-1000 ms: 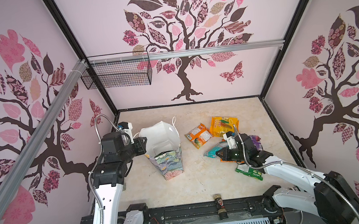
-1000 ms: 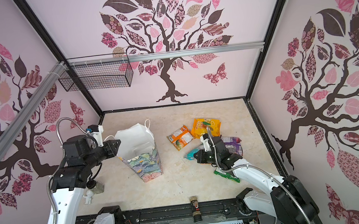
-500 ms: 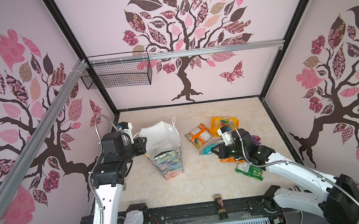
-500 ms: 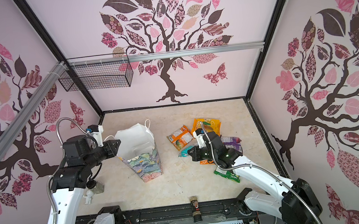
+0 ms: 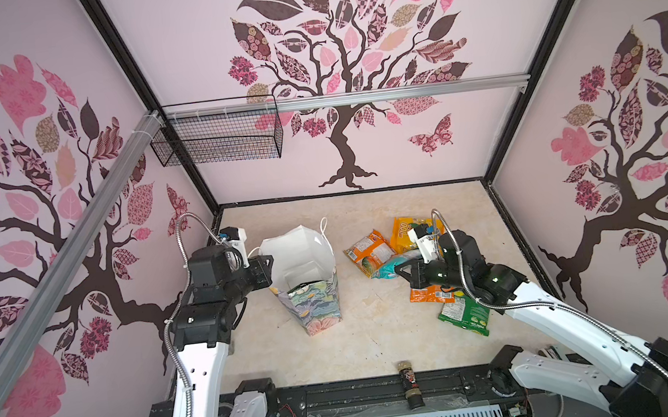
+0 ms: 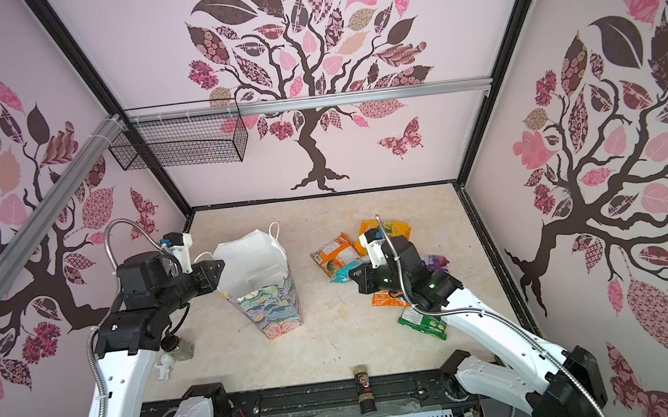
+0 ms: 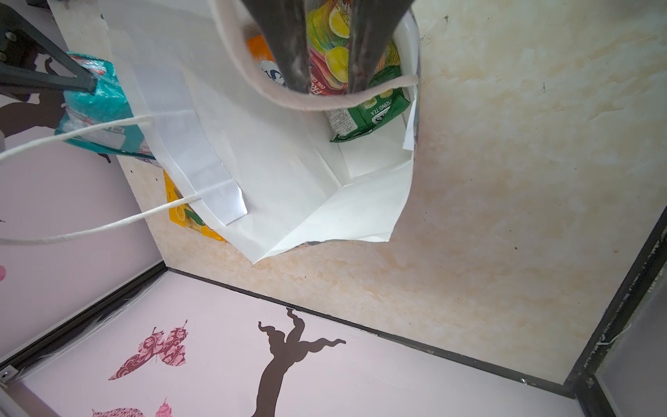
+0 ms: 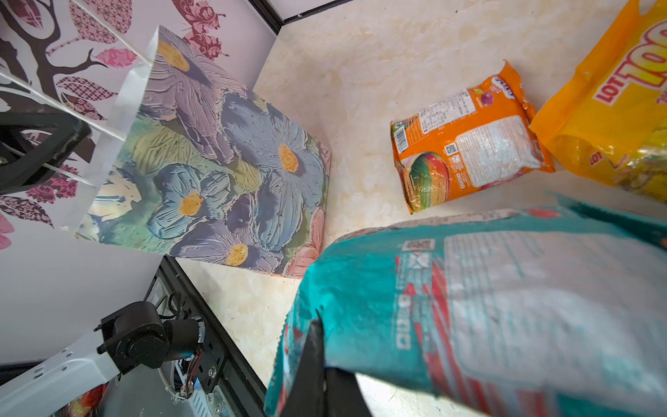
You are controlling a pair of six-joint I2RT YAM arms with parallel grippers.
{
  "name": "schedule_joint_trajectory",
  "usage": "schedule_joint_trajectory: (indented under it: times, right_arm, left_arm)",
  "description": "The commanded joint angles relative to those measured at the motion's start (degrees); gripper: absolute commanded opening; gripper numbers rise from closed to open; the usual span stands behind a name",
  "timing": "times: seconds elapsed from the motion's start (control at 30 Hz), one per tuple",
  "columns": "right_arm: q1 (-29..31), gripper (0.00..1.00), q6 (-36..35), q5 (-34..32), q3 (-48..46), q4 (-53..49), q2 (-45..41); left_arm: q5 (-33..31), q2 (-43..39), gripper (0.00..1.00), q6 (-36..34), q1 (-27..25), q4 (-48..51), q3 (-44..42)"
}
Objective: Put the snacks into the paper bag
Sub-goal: 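Lift the teal packet upward with the right gripper, then carry the teal packet toward the bag opening with the right gripper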
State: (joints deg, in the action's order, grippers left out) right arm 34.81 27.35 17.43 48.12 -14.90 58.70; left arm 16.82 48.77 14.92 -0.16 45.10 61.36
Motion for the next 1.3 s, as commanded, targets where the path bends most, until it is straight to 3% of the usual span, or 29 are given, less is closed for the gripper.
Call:
schedule_joint_trajectory:
  times: [0.0,0.37,0.97,1.27]
  right_arm:
    - [0.3,0.0,-2.1,1.0,5.4,-0.5,-2.1]
    - [2.6,0.0,-4.1,2.0,14.0,-4.0,-1.5]
    - [16.0,0.0,-7.9,0.5,27.2,-6.6,4.3]
    - [18.9,0.0,-10.6,1.4,35.5,-9.1,9.4]
  left_arm:
    - [0.0,-0.8,0.24,-0.4,-0.1,-0.9,-1.3]
    - [0.5,-0.1,0.24,0.0,0.0,-1.5,-1.3]
    - [0.4,-0.1,0.24,-0.1,-0.1,-1.9,-1.8]
    - [0.7,0.7,0.23,0.0,-0.1,-2.4,-2.0]
